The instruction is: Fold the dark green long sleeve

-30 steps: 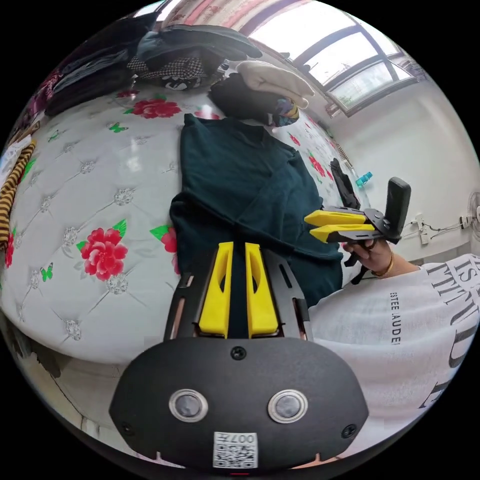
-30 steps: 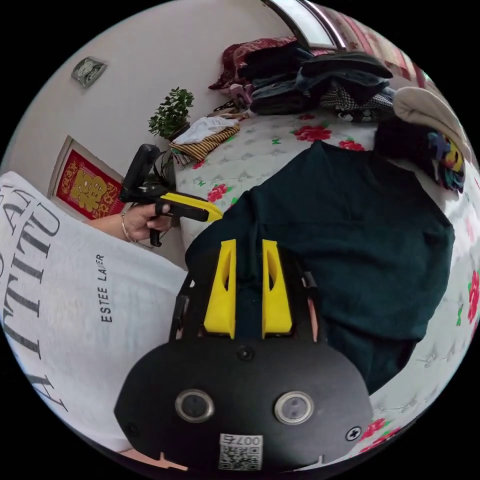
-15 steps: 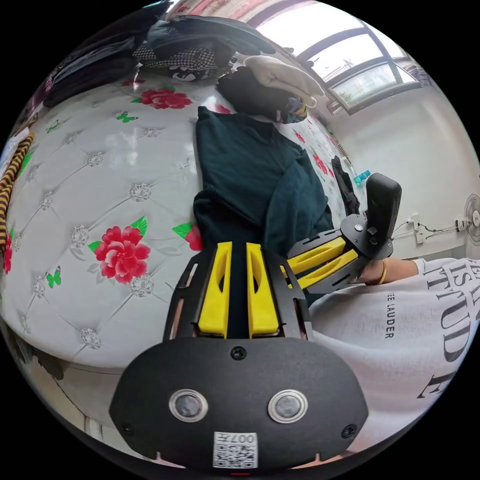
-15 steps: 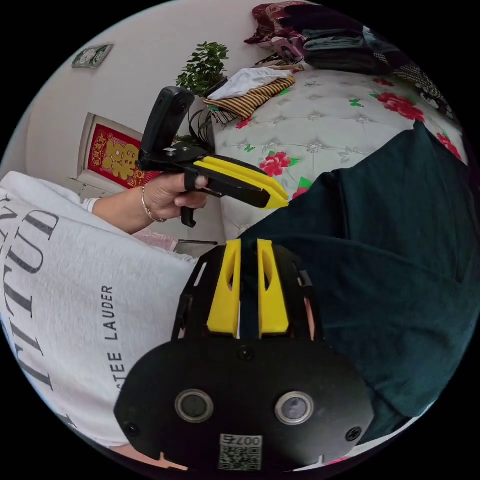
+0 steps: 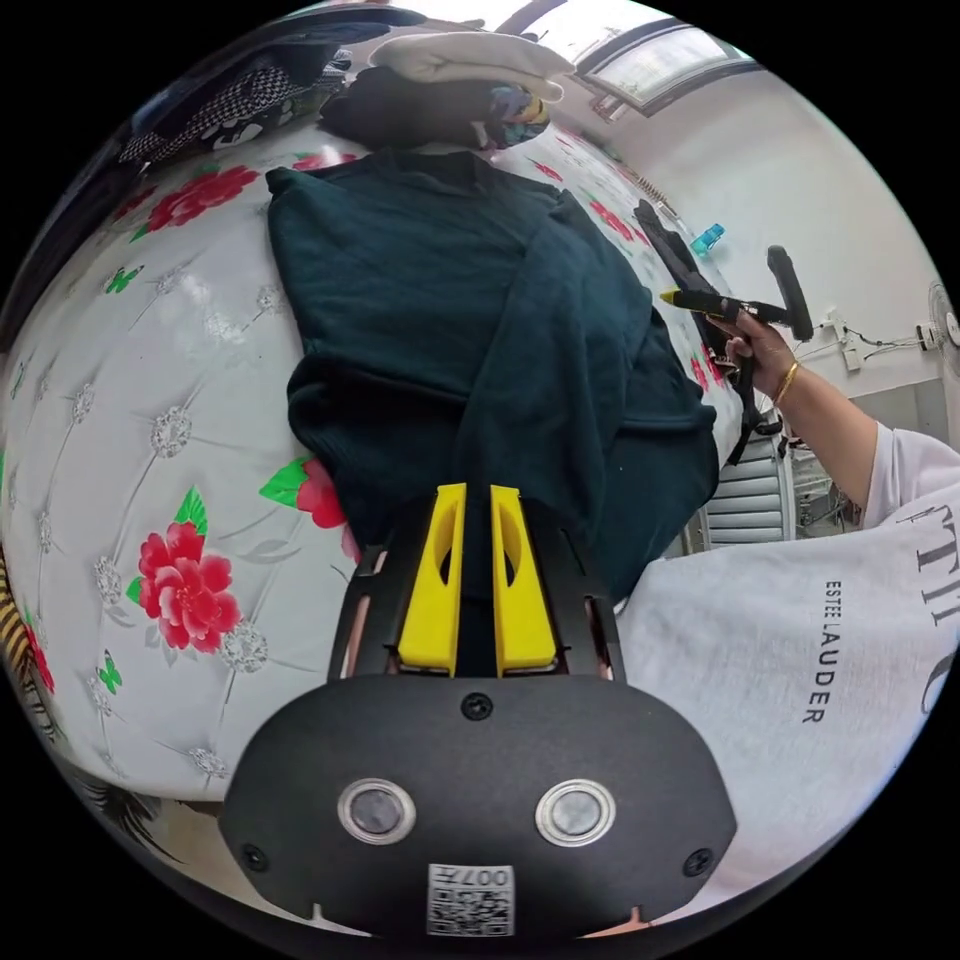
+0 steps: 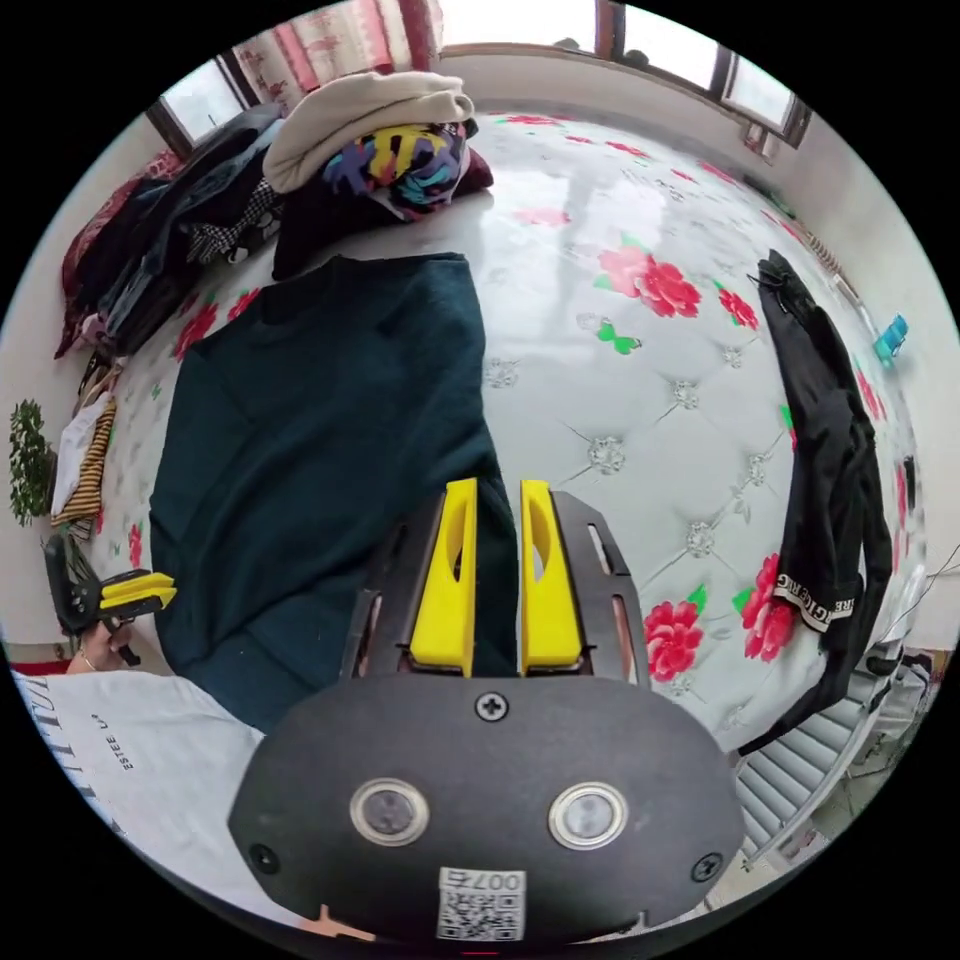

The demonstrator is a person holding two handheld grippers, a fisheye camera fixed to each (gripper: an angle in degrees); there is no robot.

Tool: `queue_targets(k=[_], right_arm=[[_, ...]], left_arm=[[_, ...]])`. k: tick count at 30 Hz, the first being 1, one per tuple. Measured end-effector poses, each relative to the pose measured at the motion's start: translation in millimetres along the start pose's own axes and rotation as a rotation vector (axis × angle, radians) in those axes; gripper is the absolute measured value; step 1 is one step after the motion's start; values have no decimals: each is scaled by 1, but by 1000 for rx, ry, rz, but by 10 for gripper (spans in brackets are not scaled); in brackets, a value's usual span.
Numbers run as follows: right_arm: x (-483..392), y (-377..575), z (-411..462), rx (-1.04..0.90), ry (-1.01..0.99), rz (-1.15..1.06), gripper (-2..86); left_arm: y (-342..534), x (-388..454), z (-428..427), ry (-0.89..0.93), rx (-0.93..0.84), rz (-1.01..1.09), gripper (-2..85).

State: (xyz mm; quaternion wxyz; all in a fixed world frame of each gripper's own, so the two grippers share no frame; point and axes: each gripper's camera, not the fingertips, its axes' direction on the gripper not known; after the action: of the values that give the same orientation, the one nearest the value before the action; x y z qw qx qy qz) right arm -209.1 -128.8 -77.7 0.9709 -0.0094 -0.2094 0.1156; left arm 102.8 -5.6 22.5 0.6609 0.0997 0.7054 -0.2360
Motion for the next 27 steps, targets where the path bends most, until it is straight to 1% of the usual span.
queue_targets(k=[3,5,7,9,10,11,12,14,15,16,17,19,21,23,27], right_arm=[[-16,7,7,-44,49,-167,44],[-37,8,17,-75,71,-302,38],[-43,4,28,-106,105,-320,30],[-36,-1,30,-115,82,-311,21],[-21,-3,29,-109,75,-257,15],[-2,-3,27,-105,-17,-225,9],[9,-1,27,-99,-62,-197,8],[63,14,26,-59,-122,-22,2],[78,19,25,-41,-196,18,1],[104,32,25,-18,-313,108,1],[120,48,22,0,-298,156,1],[130,76,12,34,-270,97,4],[138,108,3,45,-285,45,12],[147,160,-6,36,-363,-12,30],[161,241,-1,-23,-457,-48,60]], left_arm=[[0,-3,-1,14,4,-12,26],[4,-4,-4,-55,-2,-52,-1],[10,-6,-8,-117,-13,-109,-6],[20,-9,-12,-98,1,-181,-8],[31,-11,-17,-78,33,-234,-8],[43,-10,-21,-73,64,-286,-8],[51,-9,-22,-74,79,-313,-8],[82,-1,-25,-79,131,-404,-5],[89,2,-24,-81,143,-424,-3],[105,9,-23,-83,162,-461,3],[120,16,-21,-84,180,-490,13],[139,26,-16,-82,197,-512,48],[154,34,-8,-76,191,-522,74],[168,43,6,-44,168,-498,102],[169,53,30,-31,128,-441,122]])
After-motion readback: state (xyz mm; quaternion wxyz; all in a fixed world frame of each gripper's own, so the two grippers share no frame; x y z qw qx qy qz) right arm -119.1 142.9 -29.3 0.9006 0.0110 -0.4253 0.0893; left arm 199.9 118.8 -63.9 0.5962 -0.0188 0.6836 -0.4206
